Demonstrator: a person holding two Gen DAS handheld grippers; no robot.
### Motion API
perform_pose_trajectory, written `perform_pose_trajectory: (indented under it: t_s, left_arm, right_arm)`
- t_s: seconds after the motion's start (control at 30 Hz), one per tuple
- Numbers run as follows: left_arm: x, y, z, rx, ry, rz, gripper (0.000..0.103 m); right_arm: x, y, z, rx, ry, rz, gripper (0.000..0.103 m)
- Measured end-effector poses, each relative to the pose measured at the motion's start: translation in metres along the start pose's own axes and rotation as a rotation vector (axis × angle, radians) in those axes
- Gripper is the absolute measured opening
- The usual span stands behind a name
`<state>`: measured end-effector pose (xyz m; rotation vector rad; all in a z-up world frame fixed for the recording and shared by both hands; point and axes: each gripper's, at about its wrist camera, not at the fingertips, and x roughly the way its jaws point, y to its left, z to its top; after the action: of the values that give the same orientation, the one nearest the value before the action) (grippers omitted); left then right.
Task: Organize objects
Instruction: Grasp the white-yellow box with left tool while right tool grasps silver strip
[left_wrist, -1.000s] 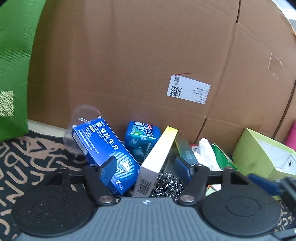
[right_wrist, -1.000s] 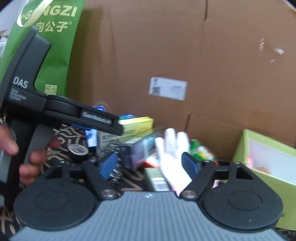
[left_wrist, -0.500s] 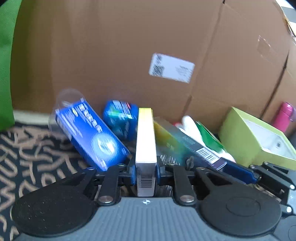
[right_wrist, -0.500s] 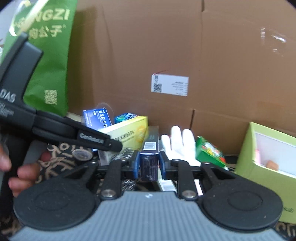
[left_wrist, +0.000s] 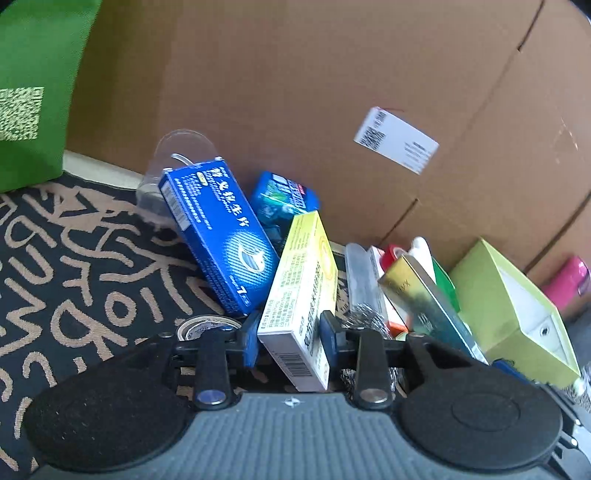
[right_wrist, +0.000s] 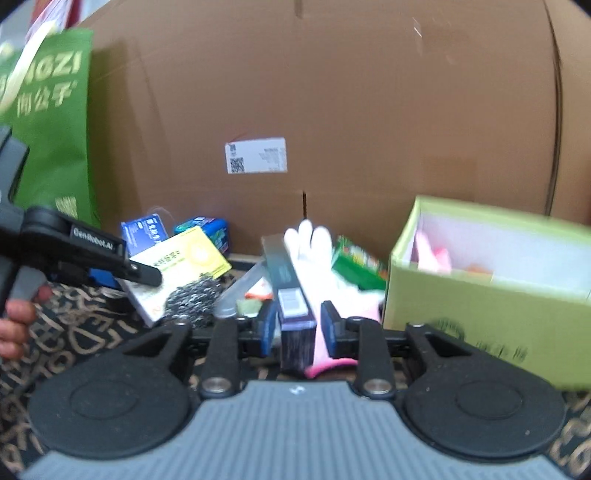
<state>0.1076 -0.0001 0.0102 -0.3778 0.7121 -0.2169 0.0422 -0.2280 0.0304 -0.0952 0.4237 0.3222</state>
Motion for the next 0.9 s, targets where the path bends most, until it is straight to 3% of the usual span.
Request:
perform_pose_trajectory:
  t_s: [0.07, 0.27, 0.5, 0.57, 0.67, 0.8, 0.9]
  left_arm:
    - [0.002, -0.002, -0.002, 0.007, -0.005, 0.001, 0.037]
    - [0.012, -0.017, 0.006, 0.081, -0.011, 0.023, 0.041]
    - [0.025, -0.011, 0.008, 0.029, -0.048, 0.016, 0.047]
    - [0.025, -0.01, 0.008, 0.036, -0.059, 0.001, 0.043]
    - [0.02, -0.013, 0.008, 0.047, -0.065, -0.024, 0.028]
    - [0.017, -0.021, -0.001, 0.106, -0.1, 0.005, 0.028]
    - [0.009, -0.026, -0.004, 0.124, -0.114, -0.008, 0.019]
  right_arm:
    - [0.004, 0.009, 0.004, -0.053, -0.011, -0.017, 0.045]
    - [0.039, 0.02, 0.017, -0.112, 0.032, -0.019, 0.045]
    - [0.077, 0.021, 0.02, -0.122, 0.107, 0.011, 0.035]
    - [0.081, 0.018, 0.016, -0.104, 0.125, 0.029, 0.024]
    - [0.073, 0.016, 0.014, -0.106, 0.123, 0.045, 0.023]
    - [0.063, 0.013, 0.014, -0.084, 0.107, 0.069, 0.023]
    - [0.055, 0.008, 0.018, -0.052, 0.084, 0.086, 0.023]
